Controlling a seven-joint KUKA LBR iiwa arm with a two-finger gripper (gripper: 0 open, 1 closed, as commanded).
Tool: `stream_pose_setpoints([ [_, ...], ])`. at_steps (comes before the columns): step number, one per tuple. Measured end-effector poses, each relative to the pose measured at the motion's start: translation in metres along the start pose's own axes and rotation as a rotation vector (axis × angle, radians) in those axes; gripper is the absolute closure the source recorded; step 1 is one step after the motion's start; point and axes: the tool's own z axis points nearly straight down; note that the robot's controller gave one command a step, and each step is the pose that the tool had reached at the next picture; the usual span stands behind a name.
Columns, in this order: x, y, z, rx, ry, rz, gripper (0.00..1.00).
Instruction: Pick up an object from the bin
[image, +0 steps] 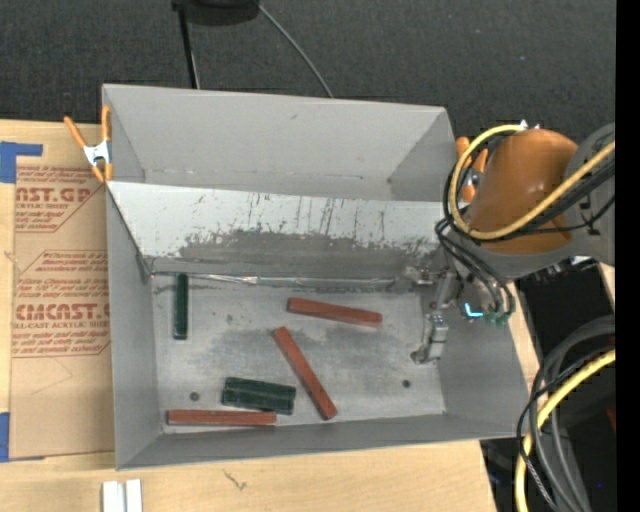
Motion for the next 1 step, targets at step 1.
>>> stream_pose_setpoints([
  [1,-0.0017,0.0003,-0.0046,0.001,-0.007,-0.001,0.00],
])
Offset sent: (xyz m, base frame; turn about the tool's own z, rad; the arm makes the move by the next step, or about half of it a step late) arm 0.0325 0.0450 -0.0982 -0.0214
